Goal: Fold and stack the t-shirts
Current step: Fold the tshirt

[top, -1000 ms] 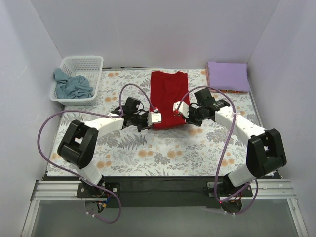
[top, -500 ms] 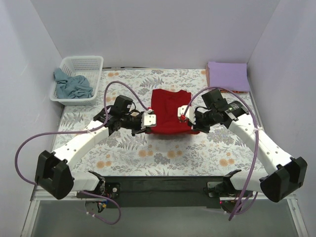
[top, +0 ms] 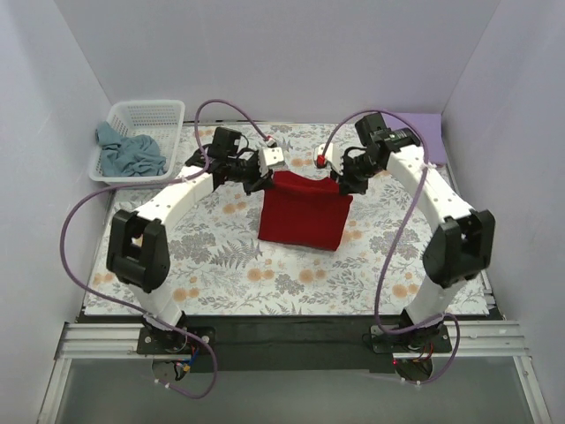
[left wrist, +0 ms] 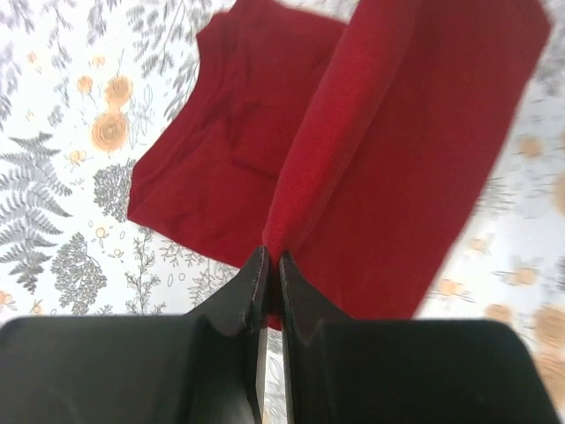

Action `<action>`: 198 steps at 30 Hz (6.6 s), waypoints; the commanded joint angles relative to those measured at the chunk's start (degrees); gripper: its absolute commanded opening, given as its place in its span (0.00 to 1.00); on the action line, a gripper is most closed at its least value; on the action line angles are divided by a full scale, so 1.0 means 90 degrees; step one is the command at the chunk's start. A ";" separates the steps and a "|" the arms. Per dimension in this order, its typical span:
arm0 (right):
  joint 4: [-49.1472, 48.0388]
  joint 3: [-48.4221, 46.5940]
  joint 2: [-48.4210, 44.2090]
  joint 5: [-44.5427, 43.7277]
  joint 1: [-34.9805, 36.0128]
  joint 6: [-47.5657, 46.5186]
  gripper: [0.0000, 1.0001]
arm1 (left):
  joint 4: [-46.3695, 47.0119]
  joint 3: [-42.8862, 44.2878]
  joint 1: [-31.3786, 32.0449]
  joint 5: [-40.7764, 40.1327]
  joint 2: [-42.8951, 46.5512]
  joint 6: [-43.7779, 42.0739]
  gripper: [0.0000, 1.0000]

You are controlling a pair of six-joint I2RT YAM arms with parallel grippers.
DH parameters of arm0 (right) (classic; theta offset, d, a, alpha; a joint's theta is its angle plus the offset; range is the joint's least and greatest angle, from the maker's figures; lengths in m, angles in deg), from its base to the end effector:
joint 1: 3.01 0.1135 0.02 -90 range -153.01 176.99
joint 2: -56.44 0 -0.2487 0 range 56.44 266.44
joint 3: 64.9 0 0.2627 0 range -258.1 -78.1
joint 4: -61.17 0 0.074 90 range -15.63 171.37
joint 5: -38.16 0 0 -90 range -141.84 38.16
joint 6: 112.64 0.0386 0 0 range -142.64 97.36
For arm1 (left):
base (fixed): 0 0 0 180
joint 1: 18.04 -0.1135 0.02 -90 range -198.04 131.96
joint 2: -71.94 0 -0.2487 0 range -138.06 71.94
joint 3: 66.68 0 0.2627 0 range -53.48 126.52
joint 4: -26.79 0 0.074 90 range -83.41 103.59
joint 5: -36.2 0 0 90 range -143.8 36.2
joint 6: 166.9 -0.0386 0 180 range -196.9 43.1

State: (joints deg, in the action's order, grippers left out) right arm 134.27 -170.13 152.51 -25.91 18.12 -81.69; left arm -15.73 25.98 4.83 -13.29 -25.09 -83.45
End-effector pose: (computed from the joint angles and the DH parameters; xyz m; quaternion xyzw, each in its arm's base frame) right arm 0.3236 0.1431 0.3050 -0.6501 0.6938 0.1353 0.2788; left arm 0.3431 -0.1720 0.2649 0.3446 0.8117 -0.3677 0.2955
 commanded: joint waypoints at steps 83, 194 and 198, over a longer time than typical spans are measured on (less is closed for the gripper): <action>0.0208 -0.0915 0.3876 0.3759 0.0446 0.2246 0.18 | 0.1676 -0.2930 0.1726 0.0645 0.0479 -0.1421 0.00; 0.1313 -0.0478 0.2392 0.0605 -0.0491 0.1336 0.01 | -0.1235 0.0342 -0.0491 0.0567 -0.1592 0.1313 0.00; 0.1265 -0.0546 0.2713 0.0429 -0.0677 0.1355 0.01 | -0.1049 0.0438 -0.0500 0.0343 -0.1854 0.1382 0.00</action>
State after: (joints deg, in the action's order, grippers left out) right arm 145.05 -174.52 176.05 -19.85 13.74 -69.52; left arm -27.19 28.76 0.81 -9.22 -43.69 -71.93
